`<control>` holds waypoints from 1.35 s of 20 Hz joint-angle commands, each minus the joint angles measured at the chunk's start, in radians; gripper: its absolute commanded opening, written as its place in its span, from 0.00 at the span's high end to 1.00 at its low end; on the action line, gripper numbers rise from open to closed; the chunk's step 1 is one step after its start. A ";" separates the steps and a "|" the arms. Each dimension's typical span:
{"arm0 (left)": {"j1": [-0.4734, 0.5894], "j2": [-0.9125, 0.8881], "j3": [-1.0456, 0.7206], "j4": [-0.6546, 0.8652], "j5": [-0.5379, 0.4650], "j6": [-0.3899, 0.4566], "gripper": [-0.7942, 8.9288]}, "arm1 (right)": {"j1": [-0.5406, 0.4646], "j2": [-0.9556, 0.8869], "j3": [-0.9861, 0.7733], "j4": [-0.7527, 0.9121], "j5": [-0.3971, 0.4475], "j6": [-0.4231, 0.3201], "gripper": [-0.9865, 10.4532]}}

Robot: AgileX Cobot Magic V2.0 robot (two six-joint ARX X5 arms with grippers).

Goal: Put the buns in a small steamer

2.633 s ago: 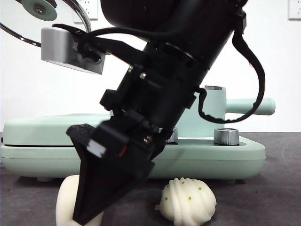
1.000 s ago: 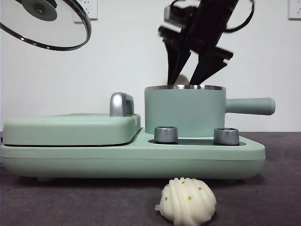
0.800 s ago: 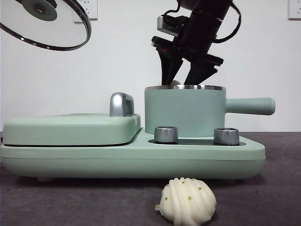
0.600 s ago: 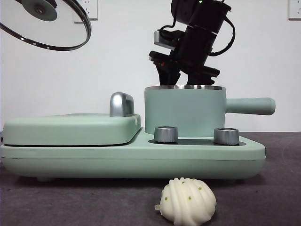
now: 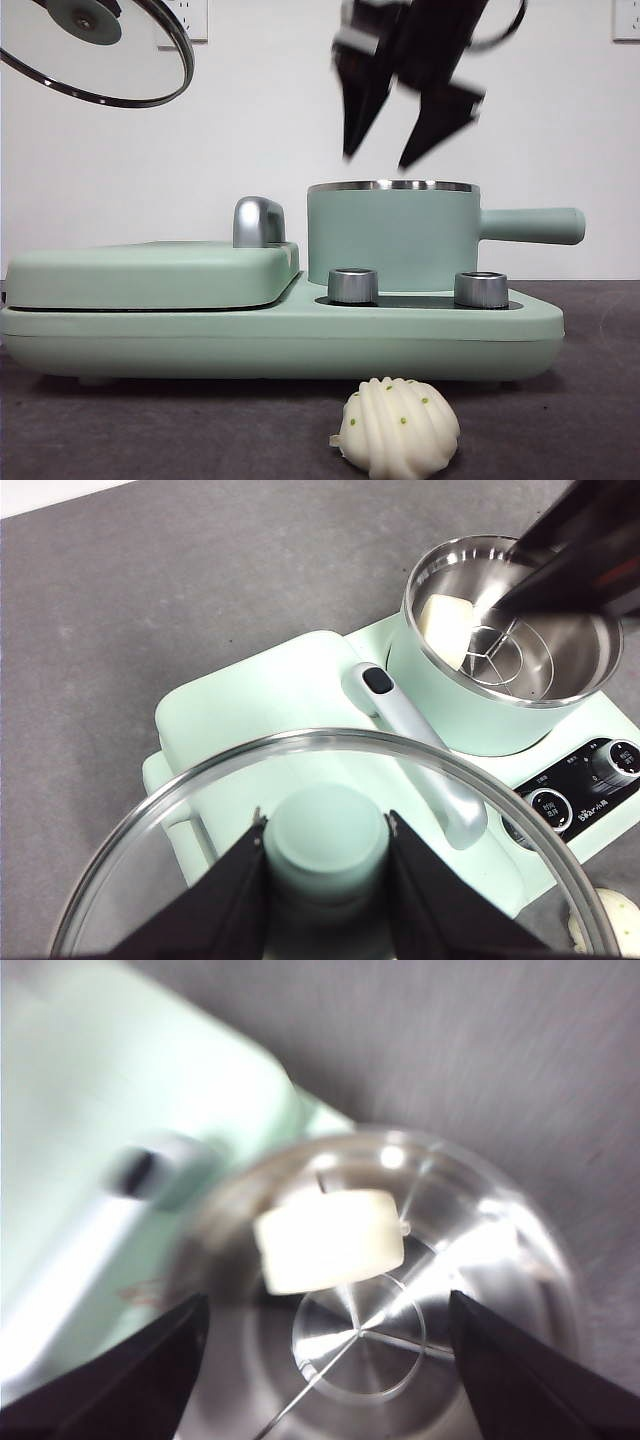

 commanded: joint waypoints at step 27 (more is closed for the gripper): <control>-0.003 0.000 0.018 0.026 0.003 0.005 0.91 | 0.452 -0.616 -0.953 0.372 0.043 -0.071 0.58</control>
